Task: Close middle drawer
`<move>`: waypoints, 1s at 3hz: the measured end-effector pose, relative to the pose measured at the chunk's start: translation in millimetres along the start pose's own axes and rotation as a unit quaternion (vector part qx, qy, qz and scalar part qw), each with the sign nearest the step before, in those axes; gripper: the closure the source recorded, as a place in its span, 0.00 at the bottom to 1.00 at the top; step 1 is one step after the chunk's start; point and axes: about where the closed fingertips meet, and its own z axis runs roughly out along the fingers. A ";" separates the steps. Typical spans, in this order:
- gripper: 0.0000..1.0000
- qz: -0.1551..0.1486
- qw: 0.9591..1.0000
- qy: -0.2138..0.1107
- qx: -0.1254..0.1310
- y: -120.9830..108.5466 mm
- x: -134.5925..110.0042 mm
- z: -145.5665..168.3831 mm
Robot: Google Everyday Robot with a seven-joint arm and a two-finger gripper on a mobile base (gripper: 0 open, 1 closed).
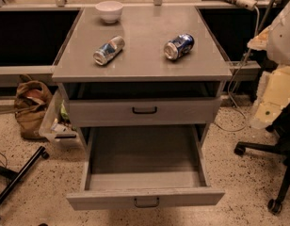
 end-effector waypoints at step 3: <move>0.00 0.063 0.994 -0.055 -0.069 52.1 7.6 99.4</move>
Offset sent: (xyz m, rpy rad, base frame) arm -0.0268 0.0272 -0.1245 0.1746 0.1325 -0.0891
